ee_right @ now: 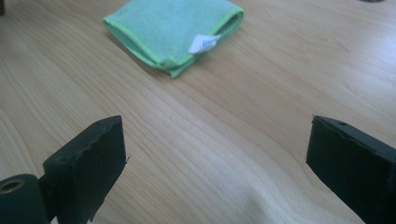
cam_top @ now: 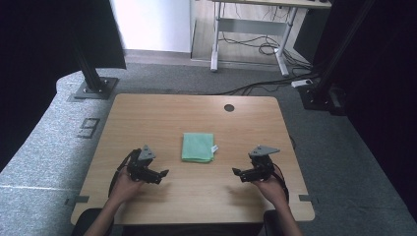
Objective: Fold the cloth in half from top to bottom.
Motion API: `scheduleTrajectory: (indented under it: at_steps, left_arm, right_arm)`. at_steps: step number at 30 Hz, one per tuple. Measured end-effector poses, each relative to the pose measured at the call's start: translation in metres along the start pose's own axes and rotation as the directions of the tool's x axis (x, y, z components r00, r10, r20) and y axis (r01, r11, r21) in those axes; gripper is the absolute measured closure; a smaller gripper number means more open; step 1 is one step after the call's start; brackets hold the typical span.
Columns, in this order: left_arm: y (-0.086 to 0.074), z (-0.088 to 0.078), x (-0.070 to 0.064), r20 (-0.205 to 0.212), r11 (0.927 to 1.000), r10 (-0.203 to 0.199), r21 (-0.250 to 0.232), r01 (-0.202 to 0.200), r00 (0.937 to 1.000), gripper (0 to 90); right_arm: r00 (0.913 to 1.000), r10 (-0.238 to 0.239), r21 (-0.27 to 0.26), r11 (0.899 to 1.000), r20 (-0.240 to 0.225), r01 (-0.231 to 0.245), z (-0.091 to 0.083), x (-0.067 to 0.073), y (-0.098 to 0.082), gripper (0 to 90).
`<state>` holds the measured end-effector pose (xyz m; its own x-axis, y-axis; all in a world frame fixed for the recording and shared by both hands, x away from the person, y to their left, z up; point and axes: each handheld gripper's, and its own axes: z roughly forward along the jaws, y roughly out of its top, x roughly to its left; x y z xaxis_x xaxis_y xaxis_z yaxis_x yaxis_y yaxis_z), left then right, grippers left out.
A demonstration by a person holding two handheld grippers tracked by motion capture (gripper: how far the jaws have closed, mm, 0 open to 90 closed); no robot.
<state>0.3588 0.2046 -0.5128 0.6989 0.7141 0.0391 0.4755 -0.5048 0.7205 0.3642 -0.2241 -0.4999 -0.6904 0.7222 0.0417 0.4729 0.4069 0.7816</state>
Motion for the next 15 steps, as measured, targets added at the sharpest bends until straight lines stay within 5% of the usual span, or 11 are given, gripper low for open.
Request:
scheduleTrajectory:
  at_steps: [15]
  left_arm:
    - [-0.021,0.007,0.003,0.015,0.9985,-0.048,0.025,0.048,0.9987,0.0]
  right_arm:
    - [0.9998,0.019,0.053,0.998,0.007,-0.020,0.018,0.000,-0.029,3.6]
